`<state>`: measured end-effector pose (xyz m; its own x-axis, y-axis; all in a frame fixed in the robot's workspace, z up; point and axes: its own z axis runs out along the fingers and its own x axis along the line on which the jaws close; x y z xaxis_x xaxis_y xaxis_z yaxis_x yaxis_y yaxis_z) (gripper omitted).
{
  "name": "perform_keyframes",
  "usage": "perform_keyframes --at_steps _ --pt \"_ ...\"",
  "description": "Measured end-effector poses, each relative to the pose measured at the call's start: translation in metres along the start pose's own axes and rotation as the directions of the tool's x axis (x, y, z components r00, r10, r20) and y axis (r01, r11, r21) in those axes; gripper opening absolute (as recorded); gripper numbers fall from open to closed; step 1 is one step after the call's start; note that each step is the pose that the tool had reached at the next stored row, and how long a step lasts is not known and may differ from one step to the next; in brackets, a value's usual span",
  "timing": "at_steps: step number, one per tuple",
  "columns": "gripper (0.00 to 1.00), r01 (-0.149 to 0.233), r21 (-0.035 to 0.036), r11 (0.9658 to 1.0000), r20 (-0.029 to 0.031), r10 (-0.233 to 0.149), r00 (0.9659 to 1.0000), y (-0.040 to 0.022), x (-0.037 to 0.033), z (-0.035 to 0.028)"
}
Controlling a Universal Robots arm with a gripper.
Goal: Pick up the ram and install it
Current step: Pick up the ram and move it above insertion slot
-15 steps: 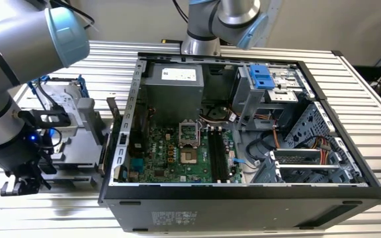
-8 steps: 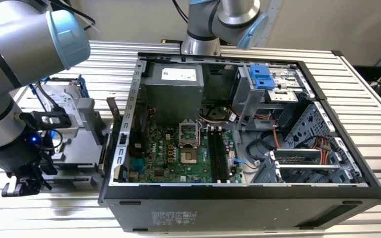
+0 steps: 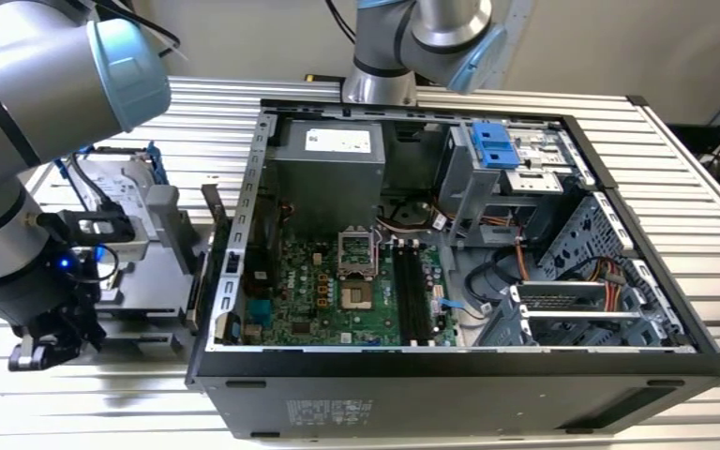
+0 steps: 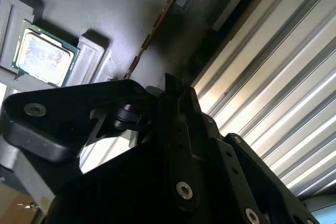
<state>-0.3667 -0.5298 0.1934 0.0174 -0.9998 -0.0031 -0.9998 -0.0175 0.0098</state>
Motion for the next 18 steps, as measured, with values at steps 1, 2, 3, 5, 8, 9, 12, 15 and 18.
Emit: perform_keyframes --at_steps 1,2,3,5,8,9,12,15,18 --pt "0.00 0.000 0.0000 1.0000 0.0000 0.000 1.0000 0.0000 0.0000 0.0000" --pt "0.00 0.000 0.0000 1.0000 0.0000 0.000 1.0000 0.0000 0.0000 0.0000" --pt "0.00 0.000 0.0000 1.0000 0.0000 0.000 1.0000 0.0000 0.0000 0.0000" --pt "0.00 0.000 0.0001 1.0000 0.0000 0.000 1.0000 0.0000 0.0000 0.0000" --pt "0.00 0.000 0.0001 1.0000 0.0000 0.000 1.0000 0.0000 0.0000 0.0000" --pt "0.00 0.000 0.0001 1.0000 0.0000 0.000 1.0000 0.0000 0.0000 0.0000" --pt "0.00 0.000 0.0001 1.0000 0.0000 0.000 1.0000 0.0001 0.0000 -0.0010" --pt "0.00 0.000 0.0002 1.0000 0.0000 0.000 1.0000 0.0001 0.0000 -0.0085" --pt "0.00 0.000 0.0001 1.0000 0.0001 0.000 1.0000 0.0003 -0.0001 -0.0177"
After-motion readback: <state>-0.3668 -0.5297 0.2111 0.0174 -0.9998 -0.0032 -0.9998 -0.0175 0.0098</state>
